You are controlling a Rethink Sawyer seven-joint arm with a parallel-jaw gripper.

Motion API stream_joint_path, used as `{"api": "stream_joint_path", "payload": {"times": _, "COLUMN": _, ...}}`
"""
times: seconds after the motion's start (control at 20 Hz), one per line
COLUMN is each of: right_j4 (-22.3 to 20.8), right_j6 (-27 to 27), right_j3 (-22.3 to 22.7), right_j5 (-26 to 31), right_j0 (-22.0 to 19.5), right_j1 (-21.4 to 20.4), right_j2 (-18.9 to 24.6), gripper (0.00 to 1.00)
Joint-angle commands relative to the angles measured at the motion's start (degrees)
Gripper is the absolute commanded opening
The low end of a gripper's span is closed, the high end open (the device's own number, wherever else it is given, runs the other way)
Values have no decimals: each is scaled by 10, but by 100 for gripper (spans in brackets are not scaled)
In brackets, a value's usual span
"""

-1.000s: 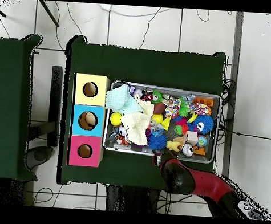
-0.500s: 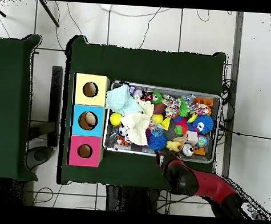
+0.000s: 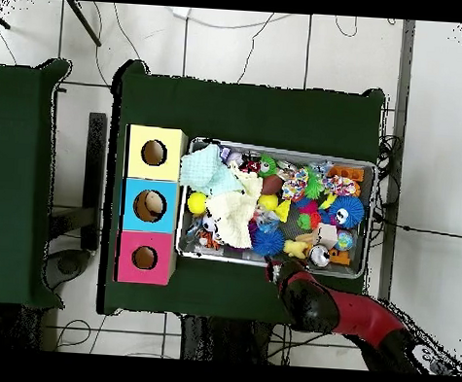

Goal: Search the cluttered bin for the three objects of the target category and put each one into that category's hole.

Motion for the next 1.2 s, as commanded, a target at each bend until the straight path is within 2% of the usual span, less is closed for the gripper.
{"api": "stream_joint_path", "payload": {"times": 0.05, "right_j4": 4, "right_j6": 70, "right_j3": -91, "right_j5": -7, "right_j0": 25, "right_j1": 6, "right_j2": -29, "gripper": 100}}
{"api": "stream_joint_path", "payload": {"times": 0.1, "right_j4": 17, "right_j6": 88, "right_j3": -95, "right_j5": -9, "right_j0": 37, "right_j1": 5, "right_j2": -48, "gripper": 100}}
{"api": "stream_joint_path", "payload": {"times": 0.15, "right_j4": 46, "right_j6": 130, "right_j3": -101, "right_j5": -25, "right_j0": 64, "right_j1": 5, "right_j2": -89, "gripper": 100}}
{"api": "stream_joint_path", "payload": {"times": 0.25, "right_j4": 94, "right_j6": 184, "right_j3": -108, "right_j5": -20, "right_j0": 102, "right_j1": 6, "right_j2": -148, "gripper": 100}}
{"api": "stream_joint_path", "payload": {"times": 0.35, "right_j4": 141, "right_j6": 217, "right_j3": -104, "right_j5": -53, "right_j0": 125, "right_j1": 10, "right_j2": -191, "gripper": 100}}
{"api": "stream_joint_path", "payload": {"times": 0.45, "right_j4": 174, "right_j6": 231, "right_j3": -104, "right_j5": -70, "right_j0": 134, "right_j1": 19, "right_j2": -212, "gripper": 100}}
{"api": "stream_joint_path", "payload": {"times": 0.6, "right_j4": 206, "right_j6": 228, "right_j3": -93, "right_j5": -76, "right_j0": 129, "right_j1": 24, "right_j2": -218, "gripper": 100}}
{"api": "stream_joint_path", "payload": {"times": 0.85, "right_j4": 270, "right_j6": 257, "right_j3": -80, "right_j5": -99, "right_j0": 155, "right_j1": 29, "right_j2": -249, "gripper": 100}}
{"api": "stream_joint_path", "payload": {"times": 1.2, "right_j4": 283, "right_j6": 215, "right_j3": -104, "right_j5": -83, "right_j0": 156, "right_j1": 26, "right_j2": -243, "gripper": 100}}
